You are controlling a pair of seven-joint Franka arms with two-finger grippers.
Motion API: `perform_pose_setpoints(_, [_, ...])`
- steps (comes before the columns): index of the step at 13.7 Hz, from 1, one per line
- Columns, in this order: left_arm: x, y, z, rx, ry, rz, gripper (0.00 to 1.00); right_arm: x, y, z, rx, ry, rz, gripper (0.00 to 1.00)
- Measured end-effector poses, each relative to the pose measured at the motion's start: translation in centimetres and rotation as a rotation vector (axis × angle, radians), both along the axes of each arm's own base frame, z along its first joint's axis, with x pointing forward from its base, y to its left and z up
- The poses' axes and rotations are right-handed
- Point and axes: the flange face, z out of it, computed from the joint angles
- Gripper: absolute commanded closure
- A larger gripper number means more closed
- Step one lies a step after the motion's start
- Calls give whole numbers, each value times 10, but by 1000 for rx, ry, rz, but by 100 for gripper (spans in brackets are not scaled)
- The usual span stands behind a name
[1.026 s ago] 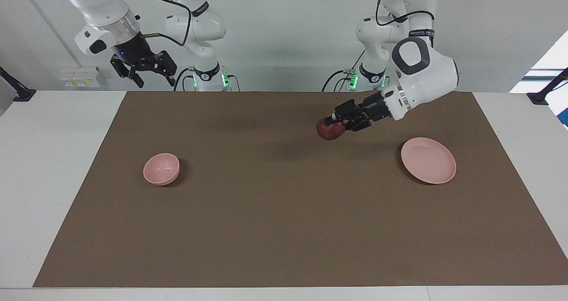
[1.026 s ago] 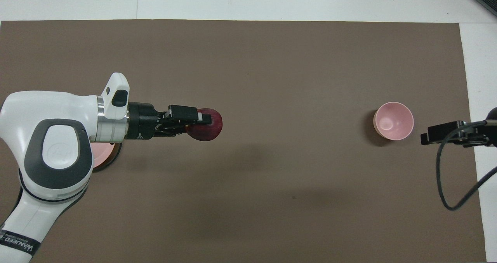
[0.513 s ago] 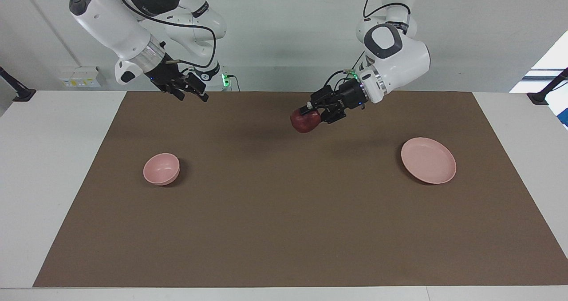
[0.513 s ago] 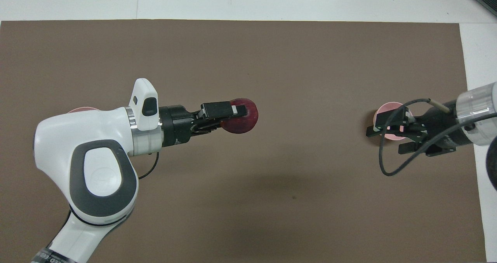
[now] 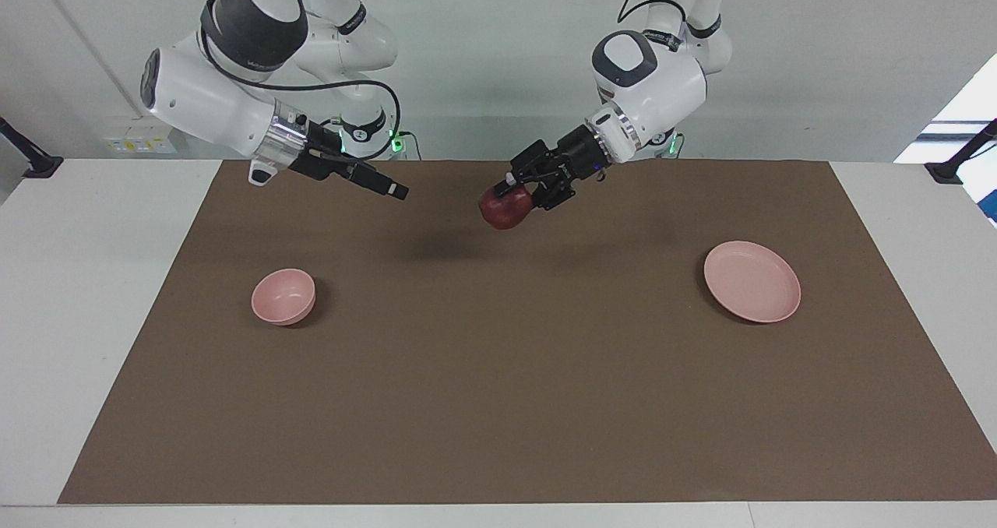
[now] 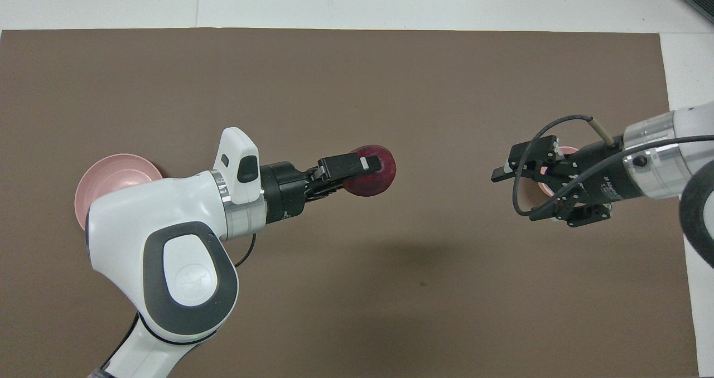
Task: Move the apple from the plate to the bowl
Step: 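Lift the apple with the left gripper while the right gripper approaches it, then close the right gripper on the apple held by the left gripper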
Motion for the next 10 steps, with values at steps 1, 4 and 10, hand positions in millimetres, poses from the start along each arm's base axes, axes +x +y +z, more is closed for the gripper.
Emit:
perform_pose_setpoints(1, [0,0,0,0,1,2,100,7,1,-5,41,42,-44,0])
perform_pose_setpoints(4, [0,0,0,-1,2,5,100,29,13,4,109,129,-137,0])
perform_pose_setpoints(10, [0,0,0,0,2,6,100,50,74,-25,155,215,-152,0])
